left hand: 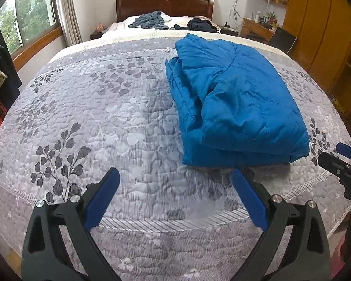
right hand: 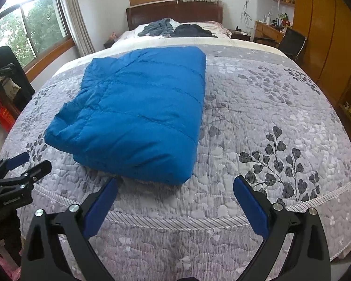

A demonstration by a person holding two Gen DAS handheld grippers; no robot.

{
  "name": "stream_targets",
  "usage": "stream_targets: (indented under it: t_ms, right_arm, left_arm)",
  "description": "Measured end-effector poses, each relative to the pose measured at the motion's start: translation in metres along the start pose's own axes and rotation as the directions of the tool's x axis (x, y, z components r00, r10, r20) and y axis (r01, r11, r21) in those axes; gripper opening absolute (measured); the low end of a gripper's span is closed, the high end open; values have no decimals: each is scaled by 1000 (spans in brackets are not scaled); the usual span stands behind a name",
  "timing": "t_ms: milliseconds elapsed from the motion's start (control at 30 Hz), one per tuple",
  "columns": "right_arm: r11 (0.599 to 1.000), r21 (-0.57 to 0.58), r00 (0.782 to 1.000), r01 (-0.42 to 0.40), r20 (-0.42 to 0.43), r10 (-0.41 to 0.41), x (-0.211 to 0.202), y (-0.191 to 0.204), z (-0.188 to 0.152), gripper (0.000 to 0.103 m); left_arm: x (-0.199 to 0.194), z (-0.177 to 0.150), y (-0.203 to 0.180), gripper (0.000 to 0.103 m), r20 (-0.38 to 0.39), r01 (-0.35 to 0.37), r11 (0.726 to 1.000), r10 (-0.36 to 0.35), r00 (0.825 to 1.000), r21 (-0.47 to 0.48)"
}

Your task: Fold large clothes

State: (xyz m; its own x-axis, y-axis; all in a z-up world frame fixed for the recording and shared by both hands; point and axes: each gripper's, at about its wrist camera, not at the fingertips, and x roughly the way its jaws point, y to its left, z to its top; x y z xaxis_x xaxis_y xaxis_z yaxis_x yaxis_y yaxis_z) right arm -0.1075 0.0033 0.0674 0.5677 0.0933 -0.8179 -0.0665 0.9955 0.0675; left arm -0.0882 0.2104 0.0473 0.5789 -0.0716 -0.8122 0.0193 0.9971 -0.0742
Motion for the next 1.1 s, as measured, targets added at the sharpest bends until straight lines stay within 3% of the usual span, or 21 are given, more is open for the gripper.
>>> stream_targets:
  t_ms: [1100]
  right_arm:
    - [1000,-11,1000,19,-22,-20,8,-1,2,99]
  left_arm:
    - [6,0,-1,96,-38,-12,1000,12,999,-8]
